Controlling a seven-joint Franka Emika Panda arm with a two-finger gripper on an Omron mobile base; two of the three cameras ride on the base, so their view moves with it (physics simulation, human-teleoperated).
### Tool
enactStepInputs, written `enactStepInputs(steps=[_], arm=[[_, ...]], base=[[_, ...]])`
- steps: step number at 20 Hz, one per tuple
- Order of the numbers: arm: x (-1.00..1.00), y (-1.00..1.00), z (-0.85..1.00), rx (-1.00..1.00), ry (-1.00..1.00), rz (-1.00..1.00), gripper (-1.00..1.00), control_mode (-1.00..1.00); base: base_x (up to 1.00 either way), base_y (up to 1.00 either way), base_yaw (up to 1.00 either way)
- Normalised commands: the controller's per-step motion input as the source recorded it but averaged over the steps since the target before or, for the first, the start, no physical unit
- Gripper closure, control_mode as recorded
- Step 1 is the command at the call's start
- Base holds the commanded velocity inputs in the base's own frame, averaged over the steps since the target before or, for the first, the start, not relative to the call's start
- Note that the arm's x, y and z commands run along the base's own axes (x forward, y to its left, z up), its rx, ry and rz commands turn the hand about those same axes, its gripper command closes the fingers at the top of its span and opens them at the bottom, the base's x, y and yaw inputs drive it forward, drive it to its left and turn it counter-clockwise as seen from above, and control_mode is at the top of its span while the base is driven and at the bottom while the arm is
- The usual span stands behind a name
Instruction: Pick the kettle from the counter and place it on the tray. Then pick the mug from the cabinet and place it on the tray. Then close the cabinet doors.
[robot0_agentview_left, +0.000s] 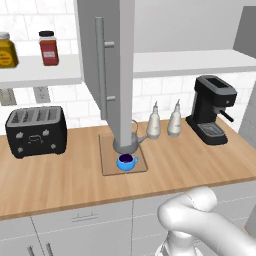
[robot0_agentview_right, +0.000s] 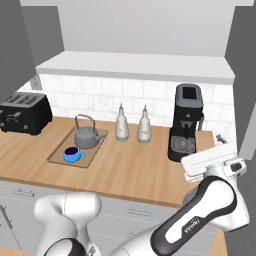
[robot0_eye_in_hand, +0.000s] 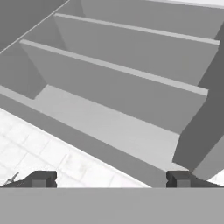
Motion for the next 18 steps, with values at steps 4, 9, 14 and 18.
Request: enactStepInputs(steps=[4,9,14,18], arm=[[0.00,-0.44,0.16,0.03,-0.01,-0.08,-1.00,-1.00],[-0.05,-0.37,0.35,0.00,-0.06,-0.04,-1.00,-1.00],[-0.14,-0.33,0.39,-0.01,-0.07,-0.05,-1.00,-1.00],[-0.26,-0.27,0.46,-0.08,-0.14,-0.05,-1.00,-1.00]], base=[[0.00,0.00,0.00],[0.00,0.00,0.00],[0.00,0.00,0.00],[0.00,0.00,0.00]])
